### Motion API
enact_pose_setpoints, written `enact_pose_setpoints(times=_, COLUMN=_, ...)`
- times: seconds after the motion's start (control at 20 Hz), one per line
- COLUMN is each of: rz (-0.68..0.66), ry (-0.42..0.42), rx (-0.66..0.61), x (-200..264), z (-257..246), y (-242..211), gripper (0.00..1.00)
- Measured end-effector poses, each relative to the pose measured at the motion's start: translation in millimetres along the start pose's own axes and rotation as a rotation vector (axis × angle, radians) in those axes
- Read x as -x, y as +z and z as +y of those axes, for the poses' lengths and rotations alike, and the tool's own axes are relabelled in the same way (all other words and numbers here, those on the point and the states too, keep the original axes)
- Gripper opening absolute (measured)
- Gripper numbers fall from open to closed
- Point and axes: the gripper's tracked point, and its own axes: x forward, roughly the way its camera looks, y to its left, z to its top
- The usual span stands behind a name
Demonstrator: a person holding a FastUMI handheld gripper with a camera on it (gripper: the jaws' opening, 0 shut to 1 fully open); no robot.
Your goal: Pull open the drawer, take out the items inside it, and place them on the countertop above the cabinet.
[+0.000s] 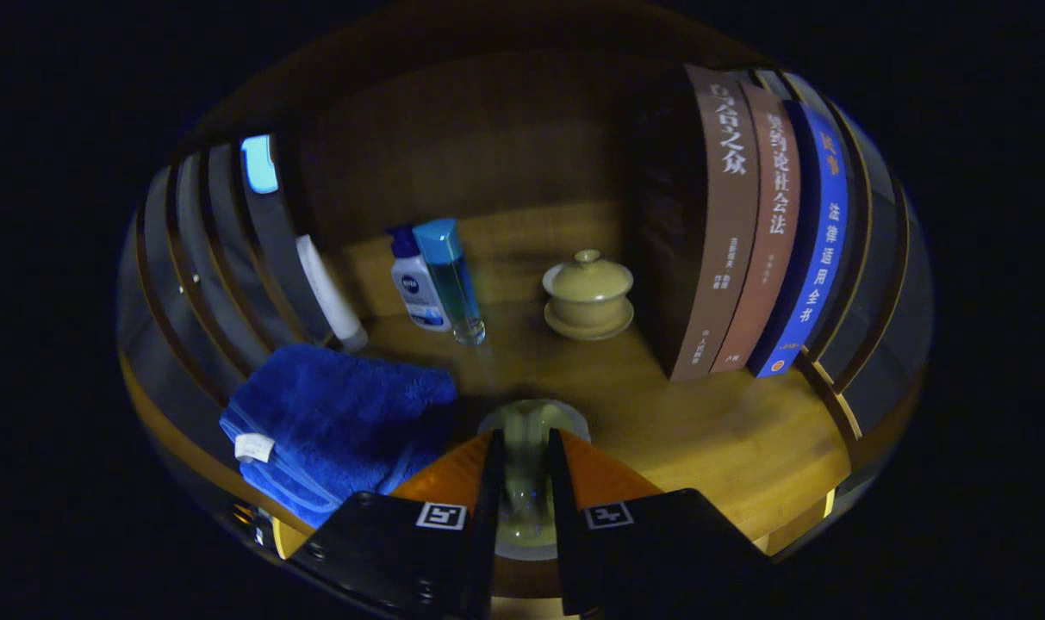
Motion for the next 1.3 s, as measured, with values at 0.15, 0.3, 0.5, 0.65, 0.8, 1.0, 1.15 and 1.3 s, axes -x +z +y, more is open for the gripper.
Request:
enact_pose_setpoints(times=0.15, rz=-0.015, ry=0.023, rx=-0.005, x=6, z=2, y=0, gripper=0.75)
enact_pose_setpoints(times=0.3, rz=-0.110, ry=0.029, rx=0.003, x=32, z=5, y=23, gripper=0.99)
enact_pose_setpoints(times=0.5, rz=-0.254, ry=0.044, rx=0.024, x=99, z=10, y=31, gripper=1.00)
enact_pose_setpoints(times=0.65, rz=-0.397, ry=0.051, rx=0.034, x=181, z=18, y=16, gripper=0.99)
enact_pose_setpoints(times=0.8, rz=-0.487, ry=0.064, rx=0.057, x=246, z=19, y=-14, gripper=0.99)
enact_pose_setpoints(times=1.0, rz=-0.556, ry=0.057, rx=0.058, x=301, z=13, y=-63, gripper=0.99)
enact_pose_setpoints(times=1.15, rz=-0.565, ry=0.058, rx=0.038, x=315, z=6, y=-110, gripper=0.99)
enact_pose_setpoints(times=1.3, rz=-0.535, ry=0.029, rx=0.028, x=314, z=-7, y=-160, gripper=0.99)
